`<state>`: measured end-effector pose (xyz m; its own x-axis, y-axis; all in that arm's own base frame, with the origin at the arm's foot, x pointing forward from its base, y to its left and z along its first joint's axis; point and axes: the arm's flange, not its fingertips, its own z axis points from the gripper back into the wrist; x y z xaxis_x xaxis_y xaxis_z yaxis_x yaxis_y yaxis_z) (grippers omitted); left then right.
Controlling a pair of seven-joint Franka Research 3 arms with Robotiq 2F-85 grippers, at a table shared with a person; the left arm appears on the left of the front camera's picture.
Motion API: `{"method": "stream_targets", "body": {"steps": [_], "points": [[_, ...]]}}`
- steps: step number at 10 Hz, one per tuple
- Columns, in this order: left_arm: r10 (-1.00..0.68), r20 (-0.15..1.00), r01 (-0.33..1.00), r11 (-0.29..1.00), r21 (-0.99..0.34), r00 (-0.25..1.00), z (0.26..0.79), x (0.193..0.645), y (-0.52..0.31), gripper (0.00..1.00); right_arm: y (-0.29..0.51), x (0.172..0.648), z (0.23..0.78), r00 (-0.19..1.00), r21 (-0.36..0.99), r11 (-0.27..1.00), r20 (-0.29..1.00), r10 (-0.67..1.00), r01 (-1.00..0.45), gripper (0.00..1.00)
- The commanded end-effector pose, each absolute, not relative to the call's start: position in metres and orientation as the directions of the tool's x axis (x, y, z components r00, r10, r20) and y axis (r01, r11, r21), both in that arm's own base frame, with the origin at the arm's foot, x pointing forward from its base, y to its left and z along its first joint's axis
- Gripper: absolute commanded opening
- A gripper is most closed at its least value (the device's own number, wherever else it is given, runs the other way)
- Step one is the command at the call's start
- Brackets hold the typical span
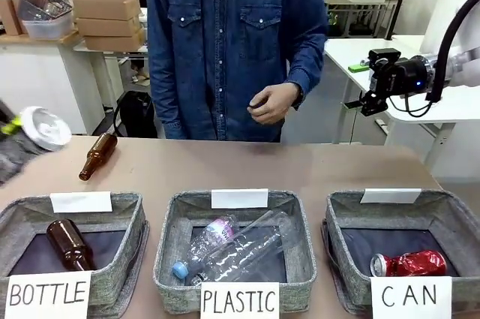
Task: Sort the can waste into the basket.
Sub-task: Pick up the can waste from the table and place it in the right Fabric basket.
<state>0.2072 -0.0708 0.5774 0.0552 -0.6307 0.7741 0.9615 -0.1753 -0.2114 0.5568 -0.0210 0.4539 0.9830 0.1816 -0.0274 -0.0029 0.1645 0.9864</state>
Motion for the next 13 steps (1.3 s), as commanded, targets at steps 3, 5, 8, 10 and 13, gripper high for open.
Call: {"method": "stream_targets", "body": {"steps": [3, 5, 8, 10, 13], "points": [[-0.656, 0.746, 0.93, -0.335, -0.149, -0.116, 0.571, 0.199, -0.253, 0.38, -0.124, 0.476, 0.515, 0.997, 0.942, 0.334, -0.013, 0.08, -0.015, 1.0], [-0.698, 0.681, 0.889, -0.432, -0.154, -0.221, 0.566, 0.212, -0.365, 0.38, -0.112, 0.494, 0.52, 0.992, 0.947, 0.319, -0.021, 0.122, -0.019, 1.0], [-0.773, 0.563, 0.852, -0.478, -0.215, -0.291, 0.545, 0.243, -0.517, 0.38, -0.112, 0.494, 0.52, 0.992, 0.947, 0.319, -0.021, 0.122, -0.019, 1.0], [-0.822, 0.493, 0.897, -0.41, -0.163, -0.286, 0.521, 0.264, -0.59, 0.38, -0.112, 0.494, 0.52, 0.992, 0.947, 0.319, -0.021, 0.122, -0.019, 1.0], [-0.868, 0.431, 0.926, -0.343, -0.16, -0.247, 0.471, 0.288, -0.649, 0.38, -0.112, 0.494, 0.52, 0.992, 0.947, 0.319, -0.021, 0.122, -0.019, 1.0]]}}
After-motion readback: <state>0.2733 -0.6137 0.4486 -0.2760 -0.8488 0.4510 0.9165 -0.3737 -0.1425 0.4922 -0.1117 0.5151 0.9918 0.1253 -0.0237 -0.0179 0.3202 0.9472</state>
